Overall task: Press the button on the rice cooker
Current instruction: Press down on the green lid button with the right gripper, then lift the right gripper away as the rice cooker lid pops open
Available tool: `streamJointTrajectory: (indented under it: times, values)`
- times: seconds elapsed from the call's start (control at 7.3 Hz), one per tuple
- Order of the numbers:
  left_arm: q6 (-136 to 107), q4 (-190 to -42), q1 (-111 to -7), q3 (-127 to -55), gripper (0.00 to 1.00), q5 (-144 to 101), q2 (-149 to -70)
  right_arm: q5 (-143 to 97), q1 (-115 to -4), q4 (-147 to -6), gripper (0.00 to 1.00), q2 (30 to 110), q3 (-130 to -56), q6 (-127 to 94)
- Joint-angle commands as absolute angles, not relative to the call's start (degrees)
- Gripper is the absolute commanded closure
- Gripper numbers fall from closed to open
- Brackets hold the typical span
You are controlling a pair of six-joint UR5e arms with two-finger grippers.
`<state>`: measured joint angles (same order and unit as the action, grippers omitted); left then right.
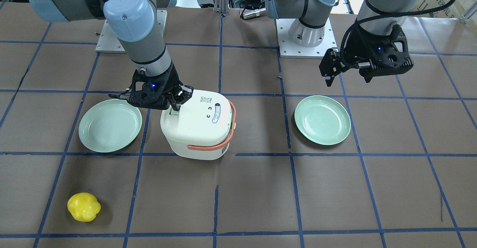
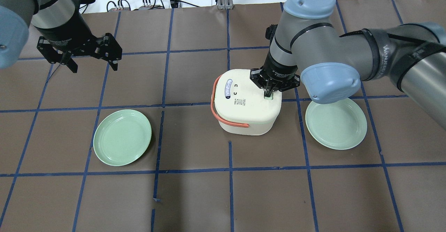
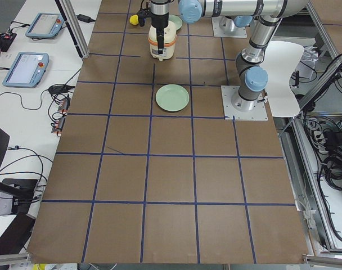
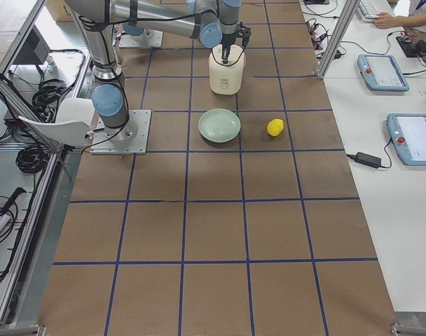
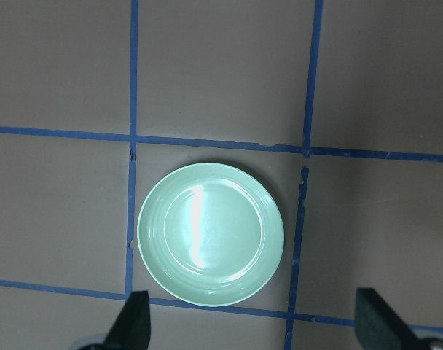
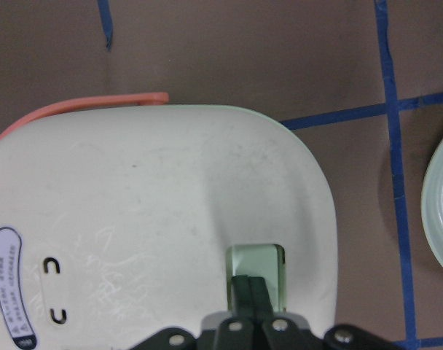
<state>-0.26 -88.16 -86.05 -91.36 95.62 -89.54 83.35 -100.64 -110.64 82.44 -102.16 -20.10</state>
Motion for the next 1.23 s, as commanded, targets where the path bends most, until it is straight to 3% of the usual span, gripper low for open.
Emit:
streamJointTrajectory:
  times: [0.0, 0.27, 0.68, 0.96, 1.1]
  values:
    - [-0.3, -88.2, -86.0, -91.4, 0.00, 95.6, -89.6, 83.0, -100.6, -110.6, 0.86, 83.1, -101.5, -20.2]
    - [-0.3, -88.2, -86.0, -91.3, 0.00, 95.6, -89.6, 83.1, -100.5, -108.2, 0.73, 84.7, -98.3, -20.1]
    - [-0.3, -88.2, -86.0, -91.3, 0.00, 95.6, -89.6, 84.0, -96.6, -93.3, 0.63, 83.3, -85.9, -17.2]
    - [-0.3, -88.2, -86.0, -91.3, 0.00, 95.6, -89.6, 84.0, -90.5, -90.1, 0.59, 84.3, -85.0, -8.5]
    - [-0.3, -88.2, -86.0, -91.4, 0.00, 95.6, -89.6, 84.5, -89.2, -89.2, 0.45, 84.8, -84.8, -6.1]
